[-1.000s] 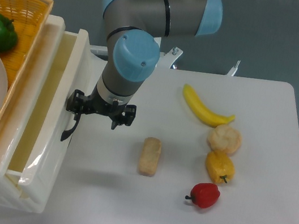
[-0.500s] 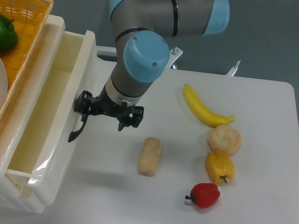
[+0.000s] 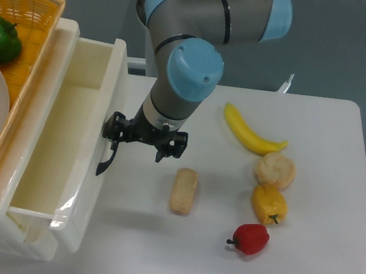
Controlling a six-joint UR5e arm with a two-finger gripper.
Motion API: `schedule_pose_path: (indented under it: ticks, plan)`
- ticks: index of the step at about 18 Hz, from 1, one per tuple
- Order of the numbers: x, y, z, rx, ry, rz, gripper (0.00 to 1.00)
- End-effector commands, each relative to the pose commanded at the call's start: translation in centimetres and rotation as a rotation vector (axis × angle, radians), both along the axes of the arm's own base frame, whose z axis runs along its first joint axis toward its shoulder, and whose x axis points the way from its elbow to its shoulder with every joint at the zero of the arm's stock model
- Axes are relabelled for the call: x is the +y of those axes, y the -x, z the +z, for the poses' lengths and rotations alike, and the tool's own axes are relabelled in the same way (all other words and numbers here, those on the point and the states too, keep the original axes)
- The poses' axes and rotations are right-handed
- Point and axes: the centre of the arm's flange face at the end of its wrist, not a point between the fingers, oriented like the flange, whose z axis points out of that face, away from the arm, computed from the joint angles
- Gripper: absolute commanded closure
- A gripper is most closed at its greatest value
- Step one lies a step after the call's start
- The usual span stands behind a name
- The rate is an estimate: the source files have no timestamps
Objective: Slide the top white drawer open
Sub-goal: 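Pull the handle away from the cabinet, sliding the drawer out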
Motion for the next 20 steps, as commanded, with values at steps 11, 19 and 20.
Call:
schedule_pose_path:
  ticks: [11,19,20]
  plan:
    - [-1.6,2.2,-0.2,0.009,-0.015,-0.033,0.00]
    - [-2.4,3.4,-0.2,0.010,-0.017,-0.022,0.00]
    - [-2.6,3.7,-0.2,0.011,-0.018,-0.018,0.00]
